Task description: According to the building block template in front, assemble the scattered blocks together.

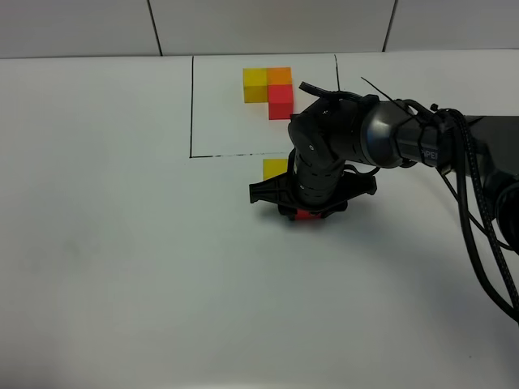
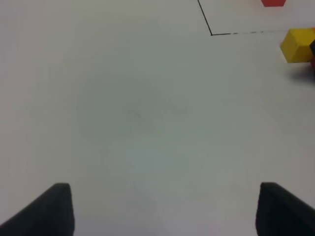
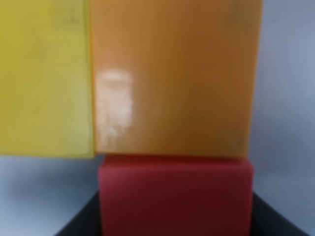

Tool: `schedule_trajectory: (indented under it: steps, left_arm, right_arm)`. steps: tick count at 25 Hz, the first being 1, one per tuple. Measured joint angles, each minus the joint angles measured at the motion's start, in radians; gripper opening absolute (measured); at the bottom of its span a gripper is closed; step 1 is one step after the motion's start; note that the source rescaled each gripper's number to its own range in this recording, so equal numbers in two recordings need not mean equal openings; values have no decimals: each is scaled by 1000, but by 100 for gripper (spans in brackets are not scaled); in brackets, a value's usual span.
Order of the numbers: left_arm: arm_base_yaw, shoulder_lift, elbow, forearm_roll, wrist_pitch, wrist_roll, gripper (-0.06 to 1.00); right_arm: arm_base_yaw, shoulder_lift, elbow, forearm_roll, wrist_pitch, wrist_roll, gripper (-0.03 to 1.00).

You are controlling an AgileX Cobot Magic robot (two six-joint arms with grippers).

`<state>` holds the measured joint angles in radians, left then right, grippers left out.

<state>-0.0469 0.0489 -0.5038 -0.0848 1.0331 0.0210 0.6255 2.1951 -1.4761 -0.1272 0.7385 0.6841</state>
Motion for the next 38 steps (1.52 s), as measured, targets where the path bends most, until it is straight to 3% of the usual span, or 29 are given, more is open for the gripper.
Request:
schedule_trajectory:
  steps: [4, 6, 15, 19, 26, 33, 38]
  left_arm:
    - [0, 0, 0, 0, 0, 0, 69]
    - [0, 0, 0, 0, 0, 0, 69]
    - [0, 0, 0, 0, 0, 0, 69]
    - [0, 0, 0, 0, 0, 0, 69]
    - [0, 0, 0, 0, 0, 0, 69]
    - [0, 0, 0, 0, 0, 0, 69]
    - [0, 0, 0, 0, 0, 0, 69]
  right_arm:
    - [-1, 0, 0, 8, 1, -15, 1]
    - [-1, 0, 0, 10, 1, -16, 7]
    - [-1, -7, 0, 22, -11, -47, 71]
    - [-3, -20, 9, 22, 8, -71, 86]
    - [2, -93, 25, 74, 24, -137, 89]
    - [5, -224, 161, 160, -9, -260, 89]
    - [-66, -326, 292, 172, -72, -311, 89]
